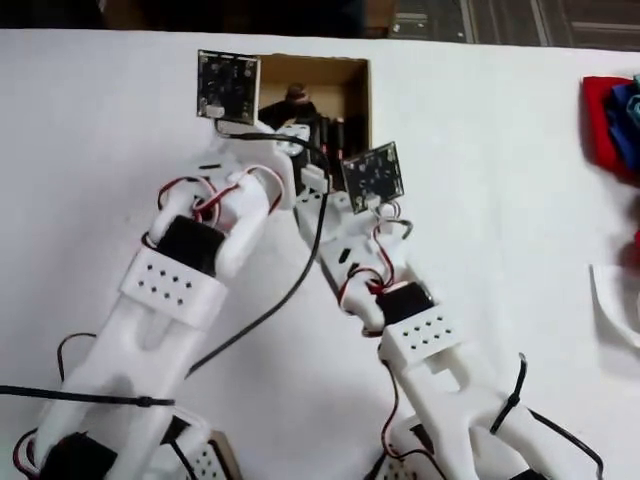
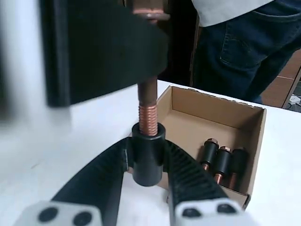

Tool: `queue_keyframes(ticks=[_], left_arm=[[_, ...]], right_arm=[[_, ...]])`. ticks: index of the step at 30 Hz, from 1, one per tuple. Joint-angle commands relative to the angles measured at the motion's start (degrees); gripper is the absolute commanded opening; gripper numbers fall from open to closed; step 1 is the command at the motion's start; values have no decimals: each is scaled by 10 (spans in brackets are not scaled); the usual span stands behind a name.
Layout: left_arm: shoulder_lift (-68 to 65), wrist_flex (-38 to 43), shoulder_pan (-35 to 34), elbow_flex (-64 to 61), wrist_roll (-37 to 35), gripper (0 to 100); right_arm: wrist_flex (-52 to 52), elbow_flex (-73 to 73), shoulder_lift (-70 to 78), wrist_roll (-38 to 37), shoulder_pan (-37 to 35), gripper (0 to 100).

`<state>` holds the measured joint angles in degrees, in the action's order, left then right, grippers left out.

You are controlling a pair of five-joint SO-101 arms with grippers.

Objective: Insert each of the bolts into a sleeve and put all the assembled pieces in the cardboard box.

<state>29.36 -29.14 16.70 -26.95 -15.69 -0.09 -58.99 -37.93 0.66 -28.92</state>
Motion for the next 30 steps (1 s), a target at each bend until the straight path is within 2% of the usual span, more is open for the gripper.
queue_keyframes(ticks=[1,4,11,22,25,30], left_arm=[[-1,11,-1,10,-2,26],[-1,5,-3,10,-2,26],[0,-84,-1,43,-4,26],[0,-119,-3,72,-5,29],[0,-158,-3,96,-7,76],[-1,-236,-3,134,-55,149]], right_arm=[[0,5,-33,5,-3,20],[0,5,-33,5,-3,20],[0,7,-33,4,-2,20],[0,7,-33,4,-2,20],[0,7,-33,4,-2,20],[0,7,-33,4,-2,20]])
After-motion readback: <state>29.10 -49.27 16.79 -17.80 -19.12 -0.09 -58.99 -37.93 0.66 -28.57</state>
